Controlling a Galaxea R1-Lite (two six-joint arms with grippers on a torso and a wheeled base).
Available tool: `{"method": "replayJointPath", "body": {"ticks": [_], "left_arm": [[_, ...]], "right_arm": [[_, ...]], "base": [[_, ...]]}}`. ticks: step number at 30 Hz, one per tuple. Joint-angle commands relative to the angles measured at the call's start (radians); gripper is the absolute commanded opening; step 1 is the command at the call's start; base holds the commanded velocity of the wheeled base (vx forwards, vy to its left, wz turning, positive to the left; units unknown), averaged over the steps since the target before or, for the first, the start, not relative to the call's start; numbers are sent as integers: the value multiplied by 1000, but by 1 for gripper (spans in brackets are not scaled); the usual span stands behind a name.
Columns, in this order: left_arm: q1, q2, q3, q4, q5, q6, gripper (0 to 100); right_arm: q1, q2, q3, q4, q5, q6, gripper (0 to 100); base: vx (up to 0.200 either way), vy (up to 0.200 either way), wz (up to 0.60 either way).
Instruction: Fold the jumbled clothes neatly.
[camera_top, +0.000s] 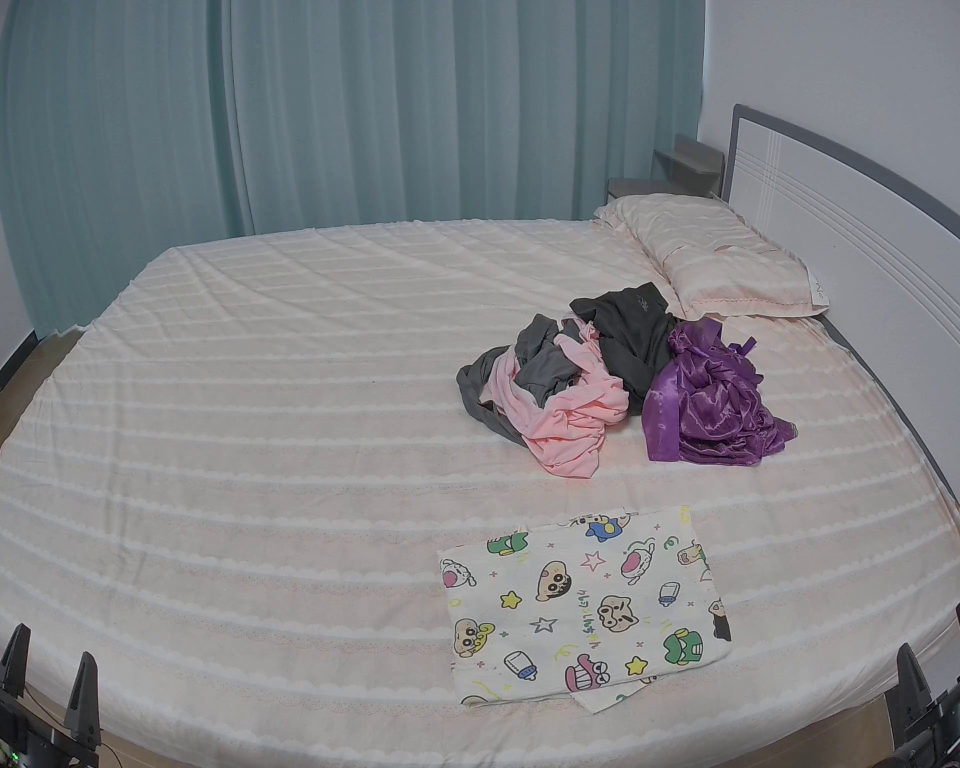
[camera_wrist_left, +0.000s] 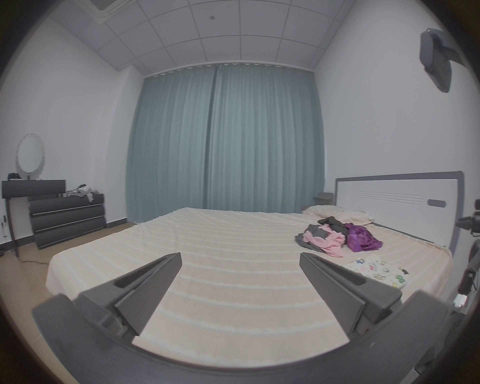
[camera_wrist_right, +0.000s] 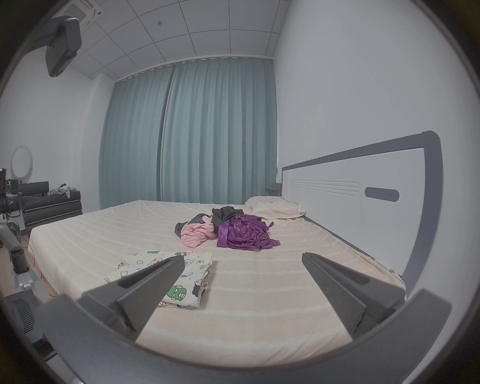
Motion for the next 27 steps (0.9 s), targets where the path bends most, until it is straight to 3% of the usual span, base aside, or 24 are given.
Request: {"method": "replayJointPath", "body": {"ticks": [1, 4, 10, 13, 14, 15, 17, 24, 27], "left_arm": [[0, -11, 18, 0, 59, -7, 100], [0, -11, 18, 0, 128, 0, 100], [0, -11, 18, 0, 145, 71, 100], [0, -11, 18, 1, 70, 74, 100], [0, -11, 18, 3, -51, 57, 100], [0, -9, 16, 4, -117, 43, 100], [0, -11, 15, 9, -154, 39, 100], [0, -11, 18, 7, -143, 42, 100], [-1, -11, 18, 7, -65, 20, 100]], "right_arm": [[0, -10, 18, 9, 6, -5, 100], [0, -10, 16, 42, 0, 18, 100], [2, -10, 18, 40, -6, 49, 100], [2, -10, 18, 39, -6, 55, 100], [2, -10, 18, 39, -6, 55, 100], [2, -10, 18, 39, -6, 55, 100], [2, -10, 18, 39, -6, 56, 100], [2, -10, 18, 39, -6, 55, 100], [2, -10, 18, 39, -6, 56, 100]], "base": [[0, 0, 0], [0, 0, 0], [0, 0, 0], [0, 0, 0], [0, 0, 0], [0, 0, 0], [0, 0, 0], [0, 0, 0], [0, 0, 0]]}}
